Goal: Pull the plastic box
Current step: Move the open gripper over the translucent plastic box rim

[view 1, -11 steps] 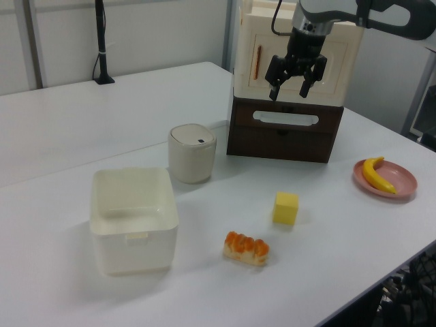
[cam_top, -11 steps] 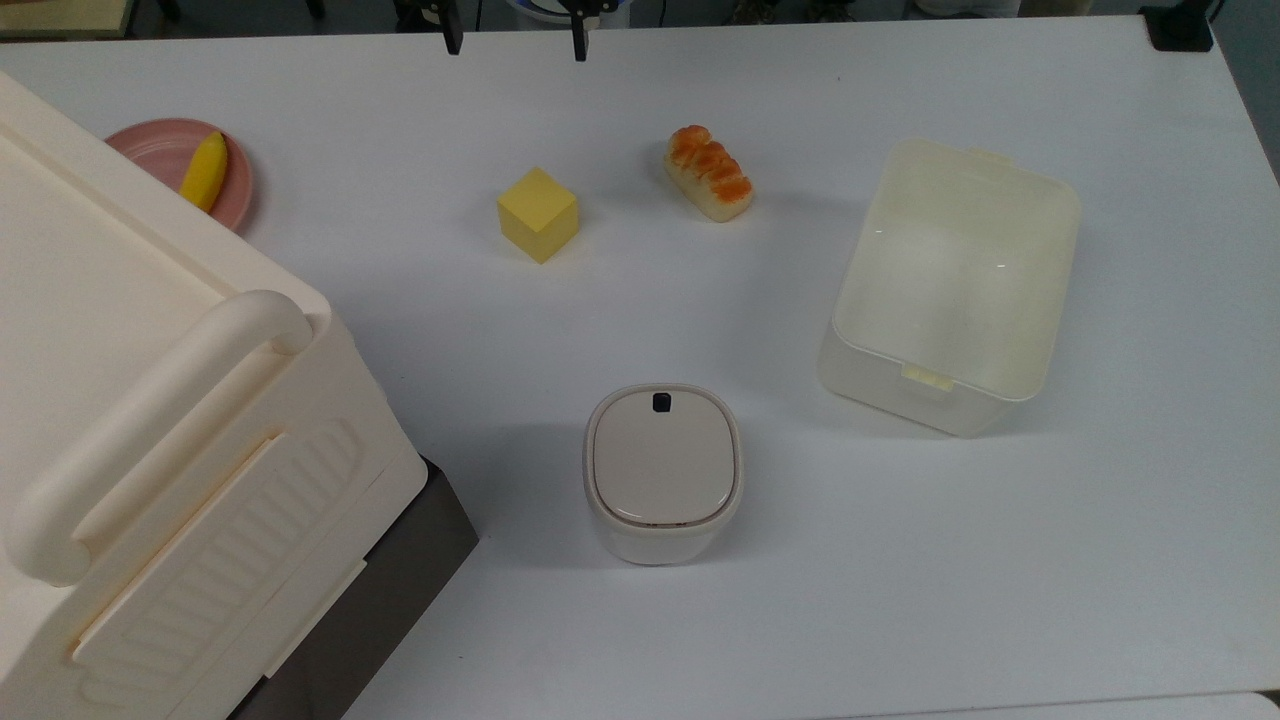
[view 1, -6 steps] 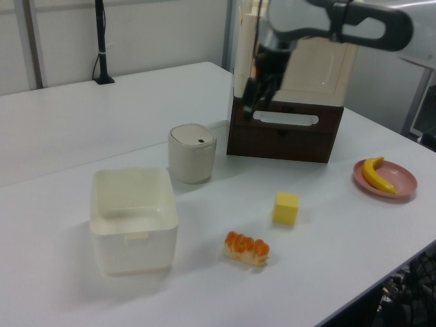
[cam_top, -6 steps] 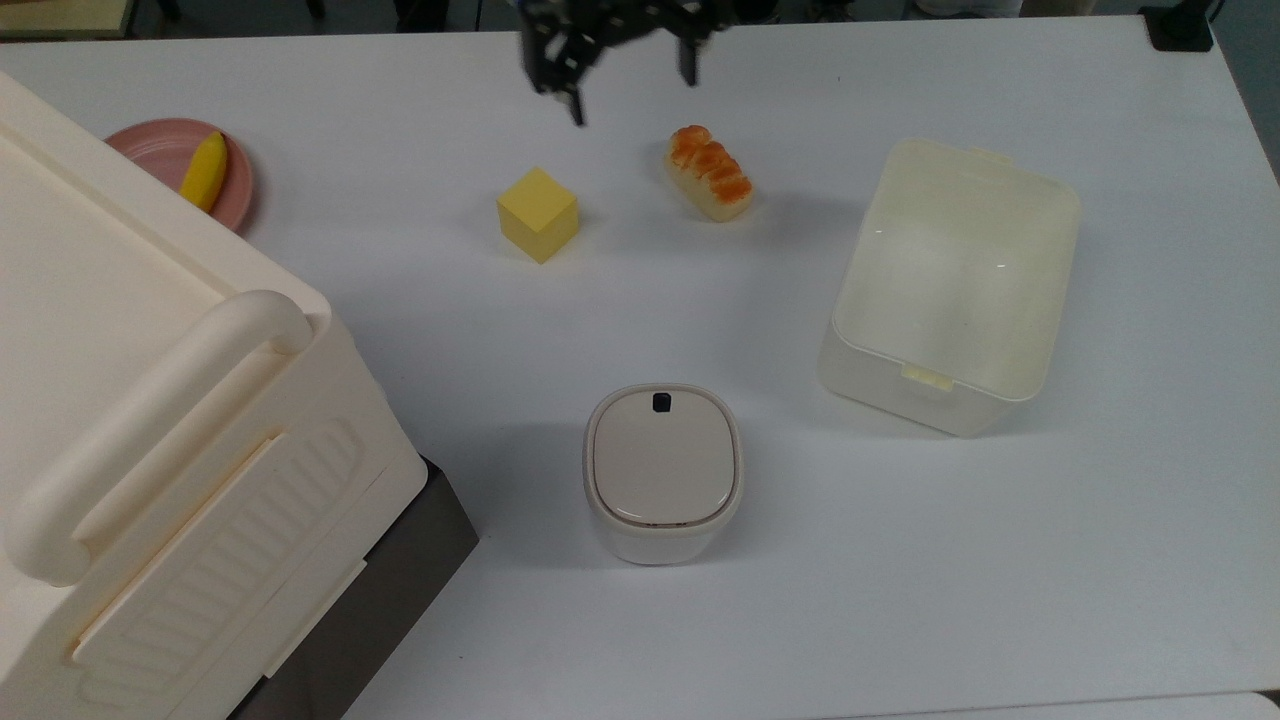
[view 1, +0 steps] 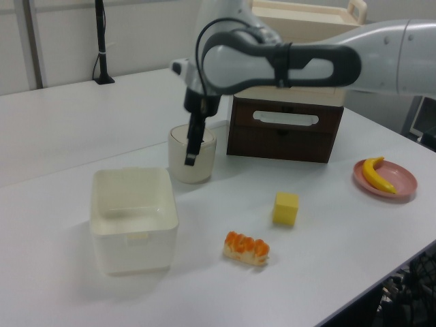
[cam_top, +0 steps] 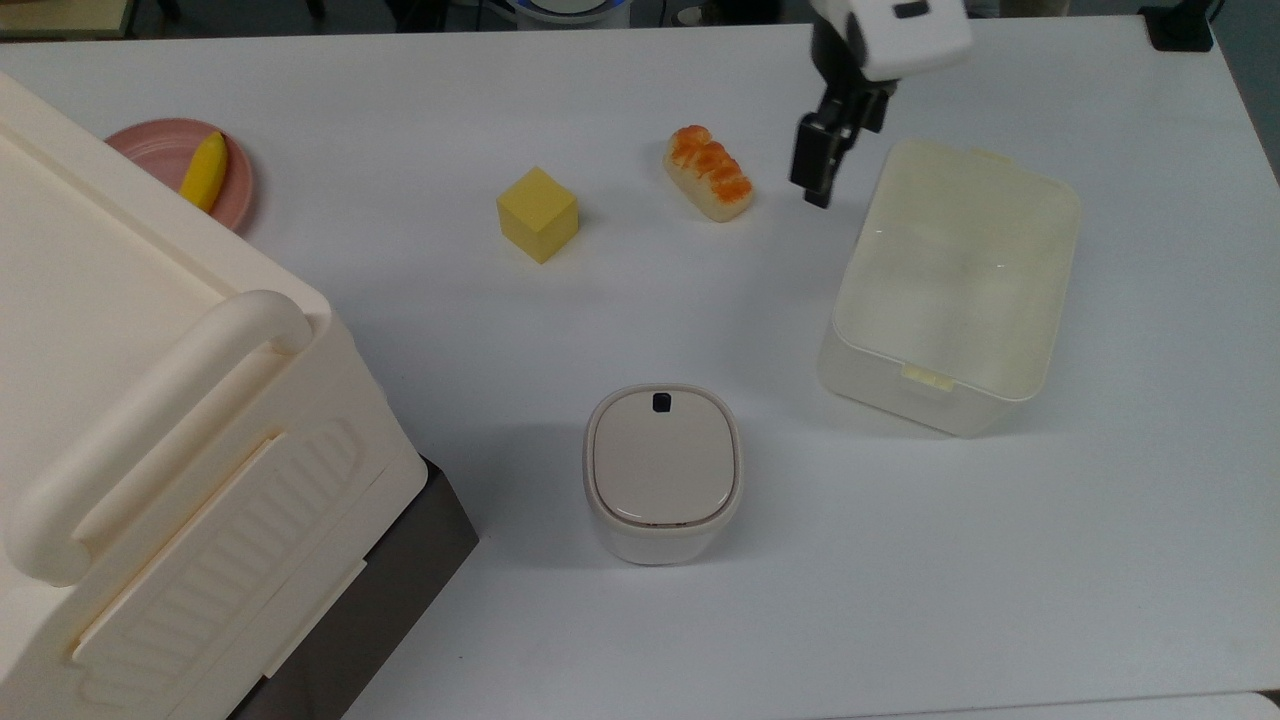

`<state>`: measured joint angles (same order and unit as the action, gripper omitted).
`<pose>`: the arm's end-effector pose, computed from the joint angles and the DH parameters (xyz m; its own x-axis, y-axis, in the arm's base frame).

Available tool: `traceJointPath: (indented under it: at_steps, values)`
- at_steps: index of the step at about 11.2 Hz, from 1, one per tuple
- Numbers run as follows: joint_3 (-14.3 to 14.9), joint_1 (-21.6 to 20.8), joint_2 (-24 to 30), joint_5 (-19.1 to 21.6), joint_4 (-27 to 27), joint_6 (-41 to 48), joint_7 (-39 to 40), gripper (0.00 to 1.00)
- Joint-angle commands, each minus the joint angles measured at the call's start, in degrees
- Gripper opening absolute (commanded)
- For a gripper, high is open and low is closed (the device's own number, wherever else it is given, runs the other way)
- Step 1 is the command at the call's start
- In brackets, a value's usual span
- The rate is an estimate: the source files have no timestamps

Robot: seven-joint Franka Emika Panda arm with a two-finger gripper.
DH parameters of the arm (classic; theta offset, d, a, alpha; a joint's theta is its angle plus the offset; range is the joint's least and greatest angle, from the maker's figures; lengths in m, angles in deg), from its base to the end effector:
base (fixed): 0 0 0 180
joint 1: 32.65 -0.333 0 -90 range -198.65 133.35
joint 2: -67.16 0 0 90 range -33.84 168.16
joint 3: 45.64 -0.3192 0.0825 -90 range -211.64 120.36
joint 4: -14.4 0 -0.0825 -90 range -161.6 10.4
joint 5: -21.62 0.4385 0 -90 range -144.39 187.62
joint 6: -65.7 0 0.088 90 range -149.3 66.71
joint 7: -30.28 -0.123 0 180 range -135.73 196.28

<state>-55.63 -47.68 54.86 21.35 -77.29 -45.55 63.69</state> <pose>0.6348 0.2863 0.4925 0.5211 0.8441 0.1259 0.8471 -0.5296 0.0443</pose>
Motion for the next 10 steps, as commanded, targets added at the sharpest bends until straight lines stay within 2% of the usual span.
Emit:
traceJointPath:
  at_steps: [1,4,10]
  values:
    - [0.1,-4.1,-4.0,-4.6,1.8,-6.5,4.6,1.0]
    - [0.1,-6.3,-6.3,-5.8,2.1,-7.0,4.6,1.0]
    - [0.1,-7.2,-11.2,-7.2,2.0,-9.2,4.5,1.0]
